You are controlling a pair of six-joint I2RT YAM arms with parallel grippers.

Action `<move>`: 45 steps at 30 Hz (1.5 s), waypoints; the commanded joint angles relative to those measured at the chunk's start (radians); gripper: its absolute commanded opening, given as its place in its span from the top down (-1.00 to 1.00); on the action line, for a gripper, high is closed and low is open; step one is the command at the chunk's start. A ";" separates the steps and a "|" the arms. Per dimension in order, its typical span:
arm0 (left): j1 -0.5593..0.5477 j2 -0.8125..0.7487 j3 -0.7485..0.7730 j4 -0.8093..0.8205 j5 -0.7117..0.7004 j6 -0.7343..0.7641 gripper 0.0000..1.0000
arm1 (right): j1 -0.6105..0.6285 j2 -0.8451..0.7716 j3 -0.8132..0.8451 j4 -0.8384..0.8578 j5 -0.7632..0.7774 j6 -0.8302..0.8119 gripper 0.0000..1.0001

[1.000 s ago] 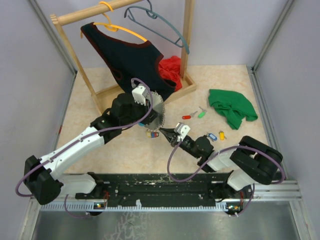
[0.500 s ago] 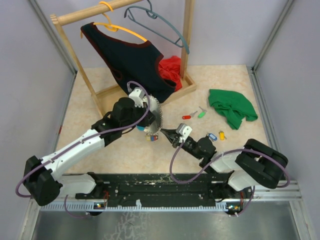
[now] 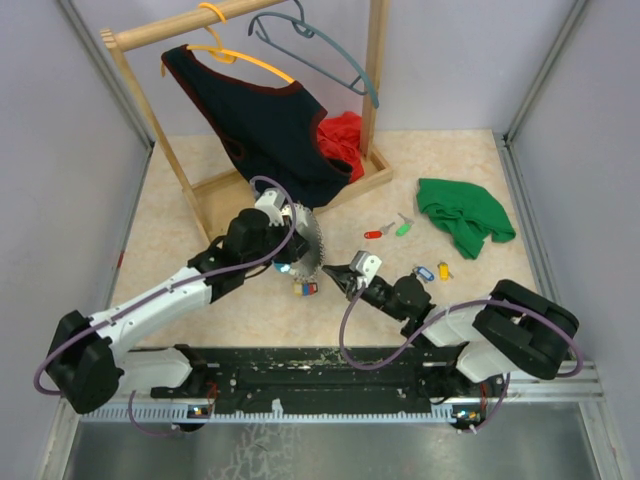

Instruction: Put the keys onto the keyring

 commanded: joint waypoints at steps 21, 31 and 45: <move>-0.022 -0.038 0.069 0.046 0.000 0.161 1.00 | 0.011 0.050 0.032 0.009 0.002 0.078 0.74; -0.042 -0.026 0.090 0.041 -0.015 0.172 1.00 | 0.016 0.102 0.049 0.088 0.004 0.081 0.80; -0.052 -0.027 0.093 0.039 -0.048 0.147 1.00 | 0.032 0.123 0.055 0.102 0.012 0.081 0.66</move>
